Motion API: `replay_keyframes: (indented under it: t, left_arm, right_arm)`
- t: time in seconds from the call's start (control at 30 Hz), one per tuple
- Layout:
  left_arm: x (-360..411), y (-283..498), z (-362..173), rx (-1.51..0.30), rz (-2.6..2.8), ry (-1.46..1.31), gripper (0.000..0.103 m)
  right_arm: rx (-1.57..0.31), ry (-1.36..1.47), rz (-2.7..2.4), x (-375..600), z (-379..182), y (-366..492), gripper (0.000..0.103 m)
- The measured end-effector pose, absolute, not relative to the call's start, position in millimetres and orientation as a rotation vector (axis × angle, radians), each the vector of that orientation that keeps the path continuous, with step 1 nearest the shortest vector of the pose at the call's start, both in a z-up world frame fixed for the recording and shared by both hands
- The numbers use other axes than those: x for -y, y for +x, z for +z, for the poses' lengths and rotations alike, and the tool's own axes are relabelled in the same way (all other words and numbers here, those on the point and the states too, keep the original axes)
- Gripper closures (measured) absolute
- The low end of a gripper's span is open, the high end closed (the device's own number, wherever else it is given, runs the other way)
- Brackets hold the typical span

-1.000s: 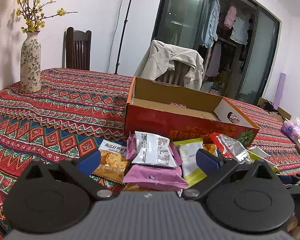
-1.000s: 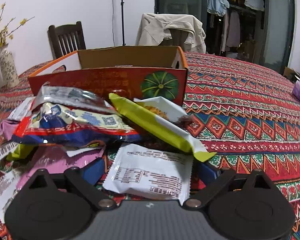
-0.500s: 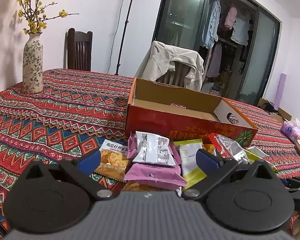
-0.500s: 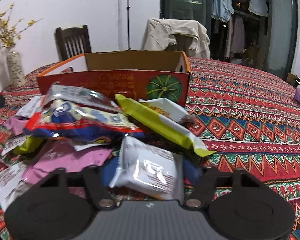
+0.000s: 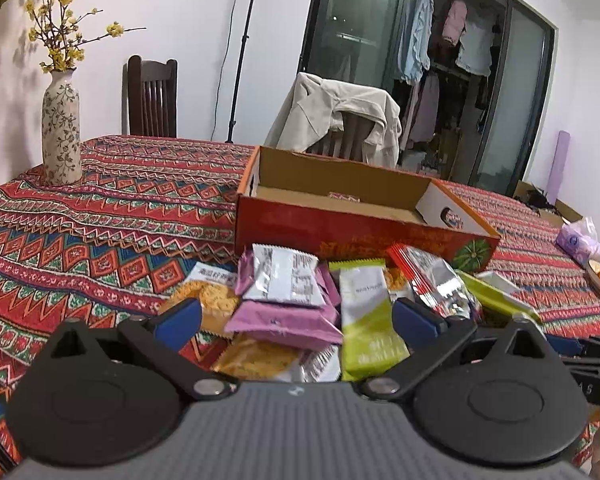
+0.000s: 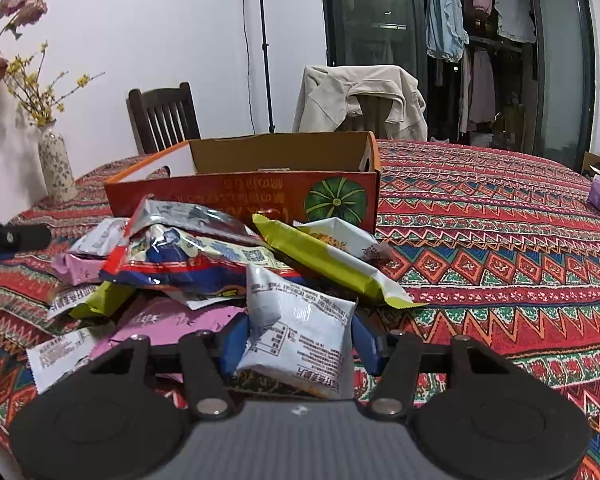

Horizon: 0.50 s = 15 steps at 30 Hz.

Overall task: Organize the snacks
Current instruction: 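Grasp a white snack packet with right gripper while left gripper grasps another white packet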

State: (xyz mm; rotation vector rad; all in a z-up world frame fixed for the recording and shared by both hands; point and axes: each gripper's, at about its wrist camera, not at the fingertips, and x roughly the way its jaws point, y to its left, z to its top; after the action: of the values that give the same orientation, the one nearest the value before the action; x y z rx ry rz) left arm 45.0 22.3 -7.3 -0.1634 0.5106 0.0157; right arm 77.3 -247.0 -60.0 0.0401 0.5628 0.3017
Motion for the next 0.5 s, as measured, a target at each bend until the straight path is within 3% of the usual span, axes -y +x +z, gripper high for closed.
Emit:
replay_keyframes:
  t: [0.5]
  left_arm:
    - [33, 25, -34, -0.646, -0.064, -0.025, 0.0]
  right_arm:
    - [-0.499, 0.066, 0.372, 253, -57, 43, 0.048]
